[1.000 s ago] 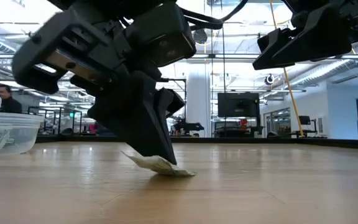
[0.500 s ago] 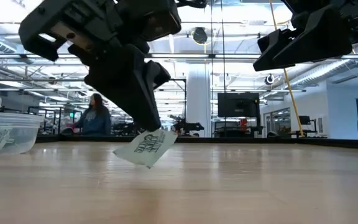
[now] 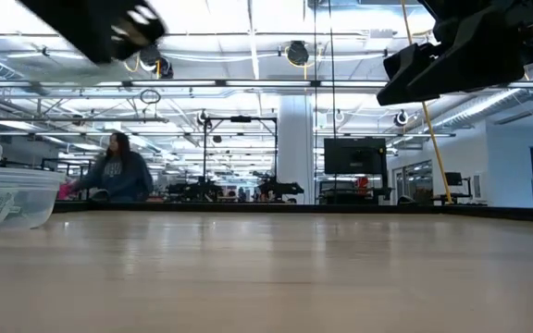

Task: Pick and place Stevia / Truvia into bins
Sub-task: Put the stevia packet into the bottom container, then put the stevia packet into the top container

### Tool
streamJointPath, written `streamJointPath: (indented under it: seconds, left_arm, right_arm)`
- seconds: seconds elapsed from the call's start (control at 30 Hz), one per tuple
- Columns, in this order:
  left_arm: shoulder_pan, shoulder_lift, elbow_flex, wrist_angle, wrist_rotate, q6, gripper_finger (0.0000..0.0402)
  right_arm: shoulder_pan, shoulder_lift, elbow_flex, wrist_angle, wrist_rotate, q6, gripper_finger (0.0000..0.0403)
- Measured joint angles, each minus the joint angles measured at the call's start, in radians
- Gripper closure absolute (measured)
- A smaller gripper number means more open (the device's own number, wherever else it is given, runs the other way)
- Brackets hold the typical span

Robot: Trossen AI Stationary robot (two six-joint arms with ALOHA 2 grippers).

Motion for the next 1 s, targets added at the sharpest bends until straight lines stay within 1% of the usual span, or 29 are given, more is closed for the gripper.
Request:
streamJointPath:
  seconds: [0.17,0.3,0.4,0.5,0.8,0.9,1.0]
  left_arm:
    - [-0.113,-0.037,-0.001,-0.162,-0.009,-0.294,0.0398]
    - [-0.196,-0.011,0.0,-0.181,-0.033,-0.432,0.0399]
    - [-0.228,0.019,-0.001,-0.173,-0.064,-0.488,0.0392]
    - [-0.24,0.046,-0.001,-0.182,-0.073,-0.528,0.0386]
    - [-0.201,0.07,-0.001,-0.147,-0.071,-0.622,0.0395]
    - [-0.19,0.07,-0.001,-0.149,-0.064,-0.669,0.038]
    - [-0.181,0.07,-0.001,-0.147,-0.051,-0.672,0.0357]
  right_arm:
    - [0.0,0.0,0.0,0.009,0.0,0.0,0.0232]
    - [0.0,0.0,0.0,0.012,0.0,0.0,0.0232]
    - [0.0,0.0,0.0,0.019,0.0,0.0,0.0232]
    - [0.0,0.0,0.0,0.024,0.0,0.003,0.0232]
    - [0.0,0.0,0.0,0.024,0.002,0.027,0.0232]
    - [0.0,0.001,0.0,0.023,0.002,0.032,0.0232]
    - [0.006,0.004,0.0,0.022,0.0,0.052,0.0232]
